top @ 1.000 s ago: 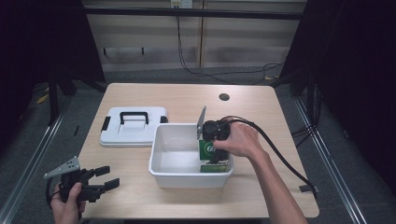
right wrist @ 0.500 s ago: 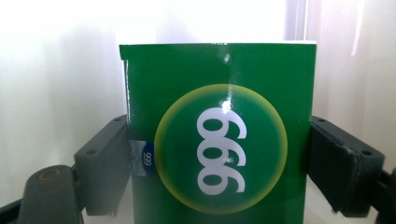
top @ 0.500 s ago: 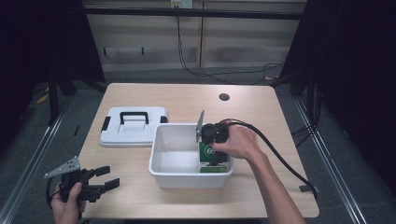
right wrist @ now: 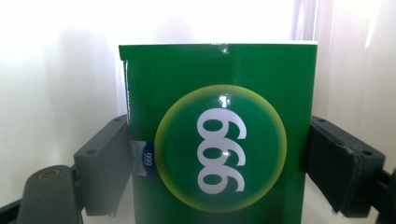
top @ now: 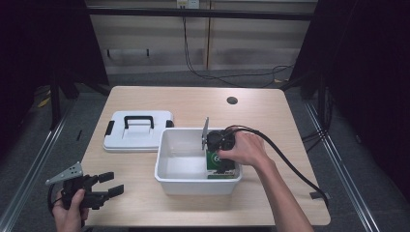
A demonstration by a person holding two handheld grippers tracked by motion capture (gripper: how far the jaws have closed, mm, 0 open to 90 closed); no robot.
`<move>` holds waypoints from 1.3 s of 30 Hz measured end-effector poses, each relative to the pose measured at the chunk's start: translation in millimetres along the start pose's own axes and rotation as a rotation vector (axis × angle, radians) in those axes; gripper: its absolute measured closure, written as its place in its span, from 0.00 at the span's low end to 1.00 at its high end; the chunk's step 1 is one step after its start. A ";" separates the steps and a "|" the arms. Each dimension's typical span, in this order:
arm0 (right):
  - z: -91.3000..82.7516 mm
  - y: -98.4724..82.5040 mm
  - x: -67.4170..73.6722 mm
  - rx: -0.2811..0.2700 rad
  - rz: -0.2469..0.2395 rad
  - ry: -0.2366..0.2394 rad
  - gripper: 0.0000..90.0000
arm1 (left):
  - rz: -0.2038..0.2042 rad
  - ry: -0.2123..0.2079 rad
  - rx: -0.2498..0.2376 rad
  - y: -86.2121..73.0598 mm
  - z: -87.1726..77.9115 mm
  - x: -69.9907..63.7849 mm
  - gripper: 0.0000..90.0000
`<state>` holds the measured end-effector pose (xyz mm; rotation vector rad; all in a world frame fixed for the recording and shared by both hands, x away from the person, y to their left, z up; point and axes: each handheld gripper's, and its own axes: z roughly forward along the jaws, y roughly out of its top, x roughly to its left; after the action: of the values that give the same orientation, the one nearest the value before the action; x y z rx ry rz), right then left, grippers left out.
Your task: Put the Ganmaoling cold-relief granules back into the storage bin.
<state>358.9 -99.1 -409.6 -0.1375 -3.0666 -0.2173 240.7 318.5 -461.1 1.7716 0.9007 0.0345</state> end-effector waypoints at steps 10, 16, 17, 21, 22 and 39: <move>1.9 0.8 -1.6 0.002 0.015 -0.004 0.15 | -0.002 -0.001 -0.002 -0.1 -0.4 -0.1 0.21; 3.0 0.1 0.0 0.000 -0.001 -0.005 0.14 | 0.002 0.000 -0.002 0.0 -0.5 0.2 0.20; 2.7 -0.1 1.1 -0.005 0.013 -0.007 0.13 | 0.001 0.000 -0.002 0.0 -0.6 0.2 0.20; 1.4 -1.0 1.1 -0.018 -0.002 -0.007 0.13 | -0.003 0.001 -0.004 -0.1 -0.6 -0.2 0.21; 0.4 -0.9 1.3 -0.014 -0.005 0.000 0.13 | -0.001 0.002 -0.003 -0.1 -0.7 0.1 0.20; -22.0 -23.7 2.6 -0.174 0.029 -0.020 0.10 | -0.002 0.001 0.003 -0.2 0.0 0.2 0.21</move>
<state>355.4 -125.4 -390.9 -0.1942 -3.0593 -0.4838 240.7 318.7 -461.4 1.7736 0.9041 0.0326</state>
